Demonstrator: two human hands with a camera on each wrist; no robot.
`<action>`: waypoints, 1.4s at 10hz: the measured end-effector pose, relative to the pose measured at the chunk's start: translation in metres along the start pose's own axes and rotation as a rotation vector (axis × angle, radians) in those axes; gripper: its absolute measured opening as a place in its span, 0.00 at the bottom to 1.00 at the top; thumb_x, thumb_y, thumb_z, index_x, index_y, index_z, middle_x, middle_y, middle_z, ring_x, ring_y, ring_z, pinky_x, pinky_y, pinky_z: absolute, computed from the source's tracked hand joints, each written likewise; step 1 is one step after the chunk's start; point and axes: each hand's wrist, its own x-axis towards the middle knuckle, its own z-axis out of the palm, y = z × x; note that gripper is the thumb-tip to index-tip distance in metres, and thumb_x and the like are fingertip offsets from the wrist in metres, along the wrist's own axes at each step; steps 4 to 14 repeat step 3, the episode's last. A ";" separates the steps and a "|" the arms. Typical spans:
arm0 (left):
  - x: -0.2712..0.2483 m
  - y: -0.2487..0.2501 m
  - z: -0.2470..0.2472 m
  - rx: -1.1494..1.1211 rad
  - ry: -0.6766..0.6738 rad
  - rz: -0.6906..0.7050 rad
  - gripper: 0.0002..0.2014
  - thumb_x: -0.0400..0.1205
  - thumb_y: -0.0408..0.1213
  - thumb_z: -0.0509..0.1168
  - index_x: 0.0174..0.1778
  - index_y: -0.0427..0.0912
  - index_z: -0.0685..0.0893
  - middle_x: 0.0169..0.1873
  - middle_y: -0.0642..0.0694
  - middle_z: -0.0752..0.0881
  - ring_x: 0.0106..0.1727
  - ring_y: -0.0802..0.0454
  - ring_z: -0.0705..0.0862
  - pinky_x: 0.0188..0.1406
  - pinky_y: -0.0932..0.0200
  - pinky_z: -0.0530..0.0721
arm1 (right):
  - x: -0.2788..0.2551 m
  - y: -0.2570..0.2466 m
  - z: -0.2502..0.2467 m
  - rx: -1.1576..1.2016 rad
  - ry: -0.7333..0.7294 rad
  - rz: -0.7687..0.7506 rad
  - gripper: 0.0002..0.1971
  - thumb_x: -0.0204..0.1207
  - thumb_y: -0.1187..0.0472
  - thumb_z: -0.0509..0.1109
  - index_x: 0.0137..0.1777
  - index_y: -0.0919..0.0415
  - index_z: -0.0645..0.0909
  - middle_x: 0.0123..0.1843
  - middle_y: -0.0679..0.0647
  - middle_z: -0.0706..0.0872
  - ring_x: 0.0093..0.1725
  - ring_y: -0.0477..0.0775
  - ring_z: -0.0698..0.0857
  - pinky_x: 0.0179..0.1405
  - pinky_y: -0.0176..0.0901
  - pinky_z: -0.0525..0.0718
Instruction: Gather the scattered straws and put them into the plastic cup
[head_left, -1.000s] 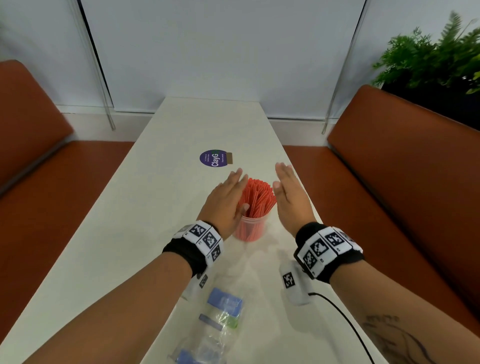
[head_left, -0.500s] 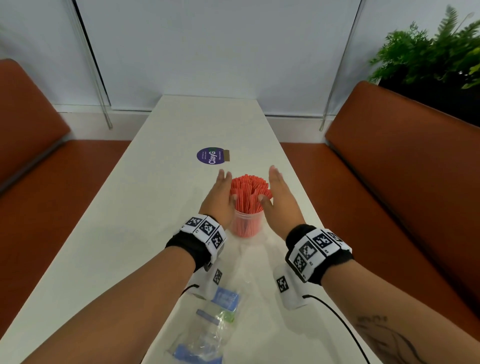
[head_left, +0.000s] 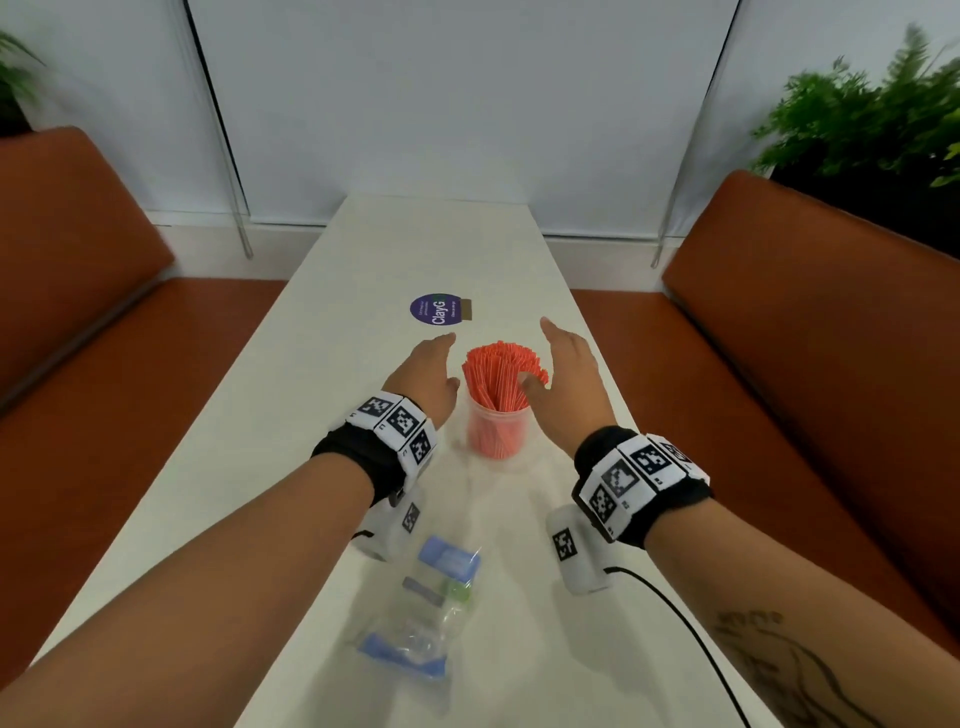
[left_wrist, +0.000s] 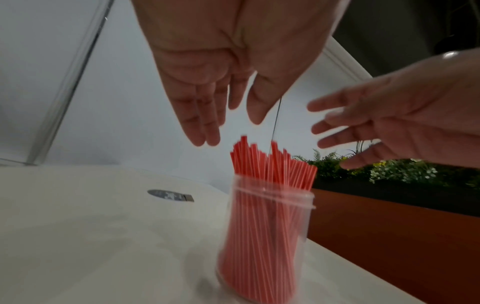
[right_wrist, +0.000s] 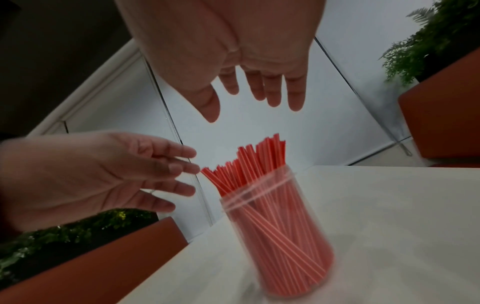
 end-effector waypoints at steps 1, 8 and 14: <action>-0.020 -0.004 -0.014 0.044 0.002 -0.086 0.24 0.83 0.34 0.59 0.77 0.40 0.66 0.73 0.42 0.74 0.73 0.46 0.74 0.69 0.57 0.70 | -0.016 -0.009 -0.011 0.218 0.035 0.142 0.31 0.78 0.62 0.67 0.79 0.55 0.60 0.74 0.57 0.70 0.70 0.55 0.75 0.69 0.46 0.73; -0.072 -0.031 -0.012 0.081 -0.158 -0.241 0.23 0.80 0.41 0.66 0.70 0.38 0.74 0.68 0.40 0.79 0.68 0.44 0.78 0.67 0.56 0.73 | -0.066 -0.011 -0.016 0.486 -0.479 0.510 0.31 0.79 0.61 0.66 0.79 0.59 0.56 0.49 0.61 0.79 0.40 0.58 0.83 0.33 0.51 0.85; -0.072 -0.031 -0.012 0.081 -0.158 -0.241 0.23 0.80 0.41 0.66 0.70 0.38 0.74 0.68 0.40 0.79 0.68 0.44 0.78 0.67 0.56 0.73 | -0.066 -0.011 -0.016 0.486 -0.479 0.510 0.31 0.79 0.61 0.66 0.79 0.59 0.56 0.49 0.61 0.79 0.40 0.58 0.83 0.33 0.51 0.85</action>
